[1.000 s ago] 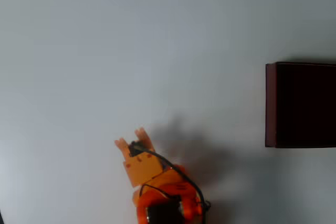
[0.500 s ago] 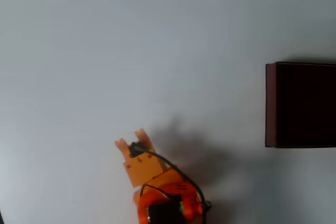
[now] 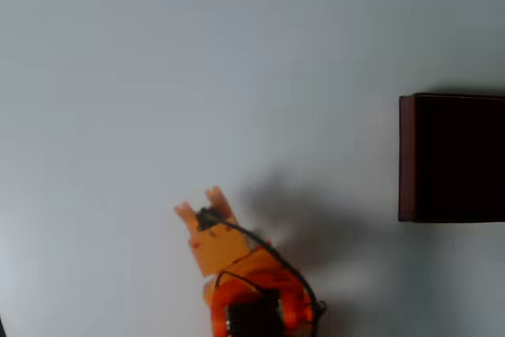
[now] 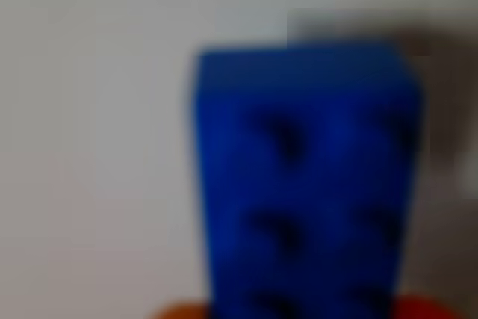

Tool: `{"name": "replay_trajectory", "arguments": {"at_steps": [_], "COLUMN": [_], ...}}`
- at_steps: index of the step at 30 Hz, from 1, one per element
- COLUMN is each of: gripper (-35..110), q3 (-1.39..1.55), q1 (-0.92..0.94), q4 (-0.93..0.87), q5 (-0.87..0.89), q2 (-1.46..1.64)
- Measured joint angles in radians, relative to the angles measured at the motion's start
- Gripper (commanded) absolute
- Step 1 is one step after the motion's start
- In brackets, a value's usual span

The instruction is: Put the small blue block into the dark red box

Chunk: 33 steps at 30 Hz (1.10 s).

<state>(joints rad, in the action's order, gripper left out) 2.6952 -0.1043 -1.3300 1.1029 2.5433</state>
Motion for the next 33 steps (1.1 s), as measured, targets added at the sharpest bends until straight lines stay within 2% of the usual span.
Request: {"name": "replay_trajectory", "arguments": {"at_steps": [9,17,26,33], "gripper": [0,0,0,17], "q3": [-0.339,-0.666,-1.075,-1.315], "q1": [0.256,0.520,0.744,0.824], "q4": [-0.152,-0.140,-0.112,-0.097], "q5": [-0.291,-0.528,-0.640,-0.660], "q2": [-0.103,-0.380,-0.816,-1.157]}}
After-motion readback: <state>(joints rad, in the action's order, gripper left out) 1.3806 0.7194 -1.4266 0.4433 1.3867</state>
